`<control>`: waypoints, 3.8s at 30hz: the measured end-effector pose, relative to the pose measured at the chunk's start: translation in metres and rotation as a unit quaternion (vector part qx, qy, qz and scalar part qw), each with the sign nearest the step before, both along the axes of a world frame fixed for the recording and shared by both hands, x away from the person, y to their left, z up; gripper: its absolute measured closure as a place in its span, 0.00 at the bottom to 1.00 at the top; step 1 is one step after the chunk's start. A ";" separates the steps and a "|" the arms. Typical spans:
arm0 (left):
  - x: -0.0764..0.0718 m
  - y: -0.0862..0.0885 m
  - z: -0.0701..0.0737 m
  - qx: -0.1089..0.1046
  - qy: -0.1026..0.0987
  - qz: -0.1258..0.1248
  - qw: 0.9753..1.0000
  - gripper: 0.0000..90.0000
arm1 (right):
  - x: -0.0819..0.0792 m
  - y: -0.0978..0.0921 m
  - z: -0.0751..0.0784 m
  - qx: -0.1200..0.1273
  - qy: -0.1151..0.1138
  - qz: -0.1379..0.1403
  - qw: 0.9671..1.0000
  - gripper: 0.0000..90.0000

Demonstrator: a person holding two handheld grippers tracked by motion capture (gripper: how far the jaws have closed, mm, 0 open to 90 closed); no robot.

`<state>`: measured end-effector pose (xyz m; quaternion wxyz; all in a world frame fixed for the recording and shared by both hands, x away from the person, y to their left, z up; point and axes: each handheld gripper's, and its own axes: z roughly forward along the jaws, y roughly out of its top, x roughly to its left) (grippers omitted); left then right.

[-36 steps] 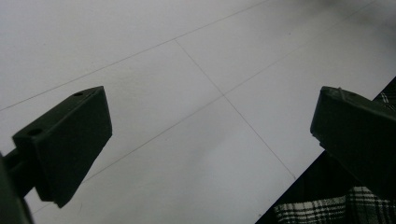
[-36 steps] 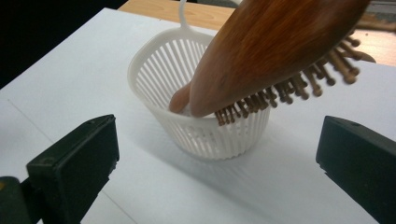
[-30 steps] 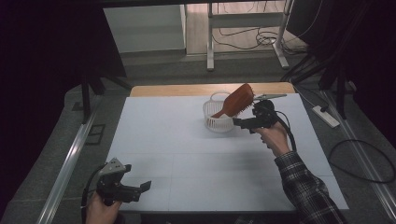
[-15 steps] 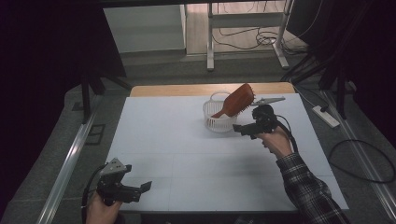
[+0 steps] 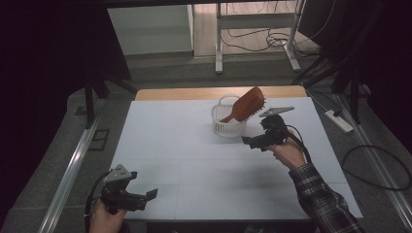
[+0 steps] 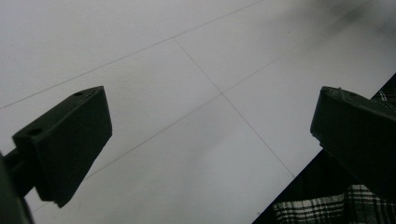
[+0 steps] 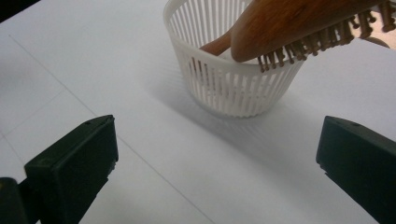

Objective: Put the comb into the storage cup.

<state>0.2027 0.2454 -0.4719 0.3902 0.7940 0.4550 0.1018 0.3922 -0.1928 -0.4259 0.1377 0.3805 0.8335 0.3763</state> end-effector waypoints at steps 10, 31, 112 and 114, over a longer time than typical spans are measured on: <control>0.000 0.000 0.000 0.000 0.002 0.000 1.000 0.00 | -0.009 -0.006 -0.002 -0.001 -0.003 0.001 1.000 0.00; 0.001 -0.001 0.000 0.000 0.003 -0.002 1.000 0.00 | -0.026 -0.024 -0.013 -0.006 0.017 0.009 1.000 0.00; 0.001 -0.002 0.000 0.002 0.003 0.000 1.000 0.00 | -0.112 -0.121 -0.026 -0.046 0.039 -0.053 0.997 0.00; 0.001 -0.002 0.000 0.004 0.003 0.000 1.000 0.00 | -0.115 -0.124 -0.026 -0.048 0.038 -0.057 0.996 0.00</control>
